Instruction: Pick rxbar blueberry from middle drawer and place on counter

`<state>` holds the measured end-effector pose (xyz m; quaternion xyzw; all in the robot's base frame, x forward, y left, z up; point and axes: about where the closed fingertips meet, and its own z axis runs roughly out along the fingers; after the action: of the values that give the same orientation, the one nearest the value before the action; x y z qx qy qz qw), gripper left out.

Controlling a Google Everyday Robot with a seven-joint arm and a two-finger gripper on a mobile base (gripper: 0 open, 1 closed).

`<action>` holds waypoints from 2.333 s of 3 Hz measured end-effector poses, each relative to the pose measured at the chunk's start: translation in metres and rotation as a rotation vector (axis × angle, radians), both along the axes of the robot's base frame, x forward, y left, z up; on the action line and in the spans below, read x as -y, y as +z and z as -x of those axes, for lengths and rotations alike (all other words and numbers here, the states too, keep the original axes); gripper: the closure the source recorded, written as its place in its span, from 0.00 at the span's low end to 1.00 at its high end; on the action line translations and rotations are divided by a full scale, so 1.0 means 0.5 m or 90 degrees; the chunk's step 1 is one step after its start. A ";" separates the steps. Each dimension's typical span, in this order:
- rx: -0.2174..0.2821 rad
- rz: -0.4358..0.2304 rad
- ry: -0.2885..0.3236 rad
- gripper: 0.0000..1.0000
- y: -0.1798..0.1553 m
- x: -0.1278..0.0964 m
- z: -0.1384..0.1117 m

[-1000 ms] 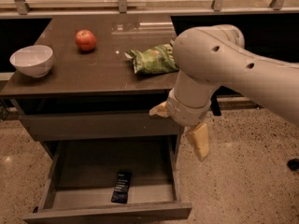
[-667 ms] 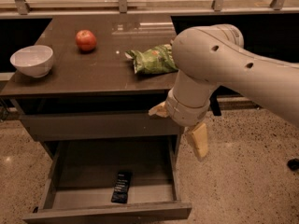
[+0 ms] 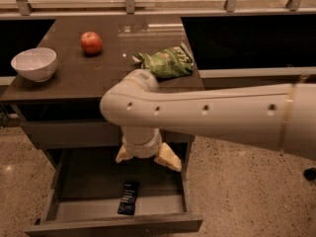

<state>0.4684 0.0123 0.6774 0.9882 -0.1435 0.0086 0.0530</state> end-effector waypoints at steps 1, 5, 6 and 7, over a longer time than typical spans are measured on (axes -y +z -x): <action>0.013 0.051 0.177 0.00 -0.113 -0.072 -0.038; 0.095 -0.026 0.147 0.00 -0.299 -0.105 -0.171; 0.105 -0.044 0.164 0.00 -0.343 -0.144 -0.189; 0.085 -0.072 0.189 0.00 -0.401 -0.189 -0.169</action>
Offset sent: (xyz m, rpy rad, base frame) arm 0.0169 0.0322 -0.0510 -0.0718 -0.0182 0.2506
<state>0.5527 0.1065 0.4771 0.9972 0.0004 0.0735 -0.0145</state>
